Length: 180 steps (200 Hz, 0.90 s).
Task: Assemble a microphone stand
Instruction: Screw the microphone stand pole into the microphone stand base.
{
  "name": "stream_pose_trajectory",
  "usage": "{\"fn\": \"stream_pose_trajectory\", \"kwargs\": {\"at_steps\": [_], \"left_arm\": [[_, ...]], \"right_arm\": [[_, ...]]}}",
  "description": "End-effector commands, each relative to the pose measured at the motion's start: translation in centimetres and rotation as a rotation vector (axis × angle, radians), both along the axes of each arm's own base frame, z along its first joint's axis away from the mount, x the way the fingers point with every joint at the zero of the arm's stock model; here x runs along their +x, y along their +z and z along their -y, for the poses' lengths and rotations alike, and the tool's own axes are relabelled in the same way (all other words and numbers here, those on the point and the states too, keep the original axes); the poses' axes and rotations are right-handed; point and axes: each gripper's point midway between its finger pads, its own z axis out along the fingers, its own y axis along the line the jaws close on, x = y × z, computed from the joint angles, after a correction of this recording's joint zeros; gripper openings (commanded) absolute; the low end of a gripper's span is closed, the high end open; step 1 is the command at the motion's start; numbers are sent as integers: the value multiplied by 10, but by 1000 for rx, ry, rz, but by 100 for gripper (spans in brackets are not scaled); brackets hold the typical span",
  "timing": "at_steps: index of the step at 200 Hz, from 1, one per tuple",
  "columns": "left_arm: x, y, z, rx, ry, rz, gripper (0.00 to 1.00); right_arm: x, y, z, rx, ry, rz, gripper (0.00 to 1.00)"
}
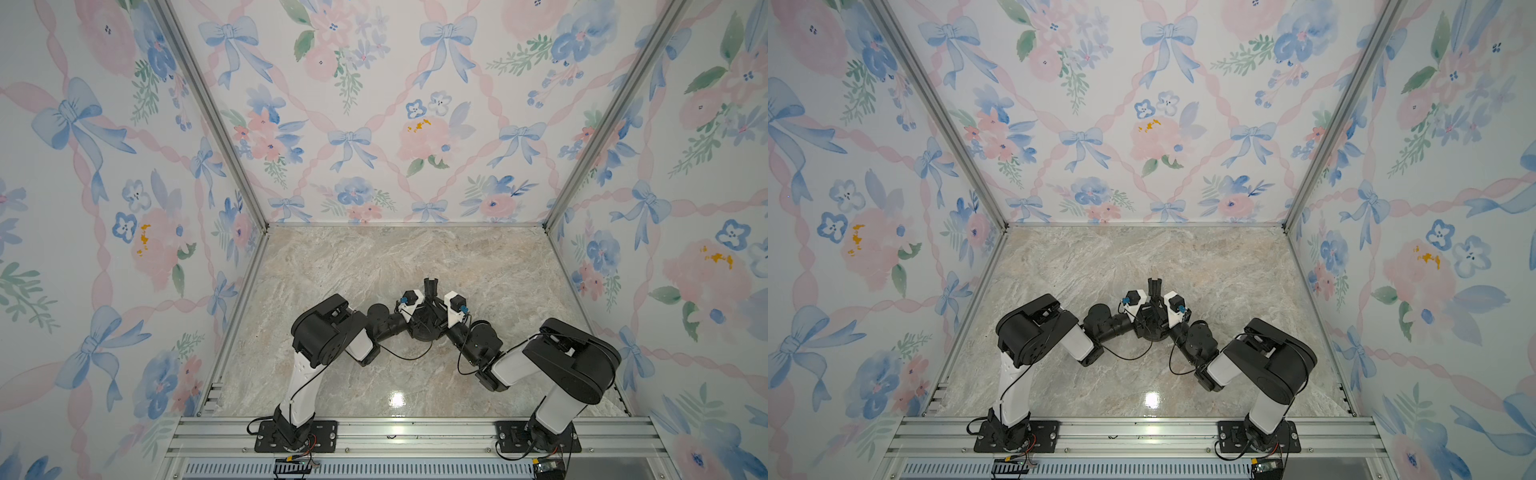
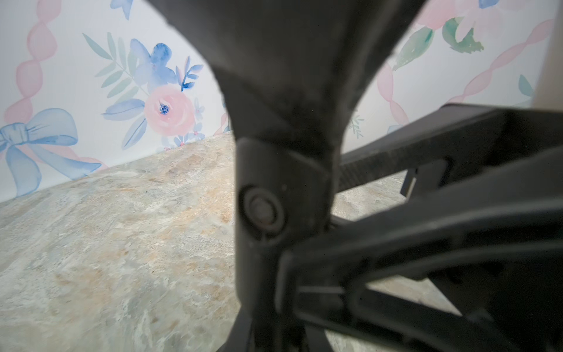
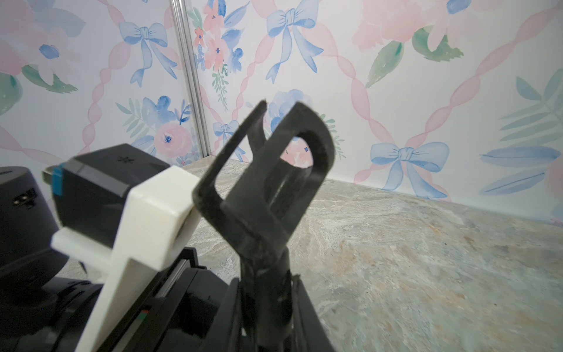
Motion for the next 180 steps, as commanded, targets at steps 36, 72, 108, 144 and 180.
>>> {"fn": "stream_pose_trajectory", "kwargs": {"at_steps": [36, 72, 108, 144, 180], "left_arm": [[-18, -10, 3, 36, -75, 24, 5], [-21, -10, 5, 39, -95, 33, 5], [-25, -12, 6, 43, -115, 34, 5], [-23, -10, 6, 39, -113, 34, 5], [-23, -11, 6, 39, -115, 32, 7]], "right_arm": [[-21, -34, 15, -75, 394, -191, 39], [-31, -39, 14, -227, 591, -202, 49], [-23, -21, 9, -286, 657, -162, 54], [-12, -8, 6, -313, 695, -136, 54], [-9, -4, -2, -294, 758, -150, 40]]}}
